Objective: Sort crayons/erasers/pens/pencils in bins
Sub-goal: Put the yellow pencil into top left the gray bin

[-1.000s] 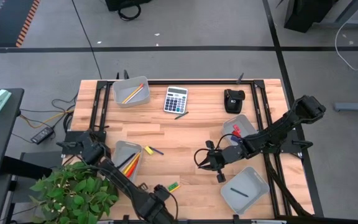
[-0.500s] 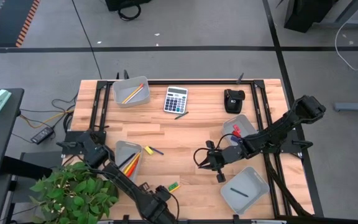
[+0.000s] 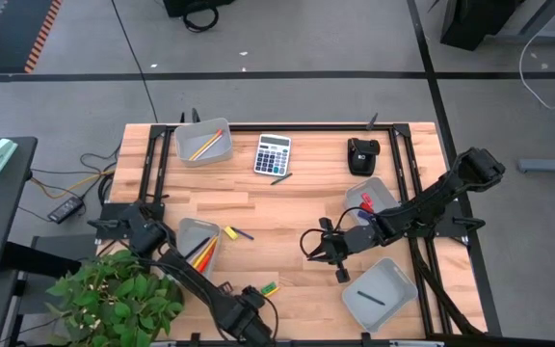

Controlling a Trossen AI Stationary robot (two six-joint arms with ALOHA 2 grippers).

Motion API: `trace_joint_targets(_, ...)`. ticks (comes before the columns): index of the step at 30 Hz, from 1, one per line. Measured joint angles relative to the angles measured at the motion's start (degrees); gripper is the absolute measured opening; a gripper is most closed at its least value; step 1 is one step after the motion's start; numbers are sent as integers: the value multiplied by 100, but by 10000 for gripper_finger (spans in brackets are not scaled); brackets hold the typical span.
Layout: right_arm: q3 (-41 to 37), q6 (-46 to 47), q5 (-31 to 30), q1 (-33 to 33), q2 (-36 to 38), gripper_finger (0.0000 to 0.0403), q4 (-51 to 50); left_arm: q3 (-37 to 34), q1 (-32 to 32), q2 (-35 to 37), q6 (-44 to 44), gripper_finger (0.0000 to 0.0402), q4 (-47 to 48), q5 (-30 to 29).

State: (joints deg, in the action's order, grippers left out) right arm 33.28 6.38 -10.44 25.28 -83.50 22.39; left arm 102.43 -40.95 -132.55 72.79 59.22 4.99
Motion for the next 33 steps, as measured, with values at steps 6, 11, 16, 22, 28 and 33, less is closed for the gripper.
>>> trace_joint_targets(6, 0, 93, 0, 4, 0, 38, 0, -51, 56, 1, -3, 89, -33, 31)
trace_joint_targets(11, 0, 93, 0, 4, 0, 38, 0, -57, 63, 4, -250, 36, 14, 57)
trace_joint_targets(16, 0, 51, 0, -2, 0, 38, 0, -59, 120, 4, -305, 27, 37, 58)
trace_joint_targets(22, 0, -5, 0, -2, 0, 38, 0, 252, 231, 72, -528, 41, 503, -135)
trace_joint_targets(28, 0, 204, 2, 0, 0, 38, -2, 901, 413, 309, -675, 27, 1704, -991)
trace_joint_targets(33, 0, 372, 0, -2, 0, 38, 1, 1375, 578, 350, -898, 33, 2547, -1248)
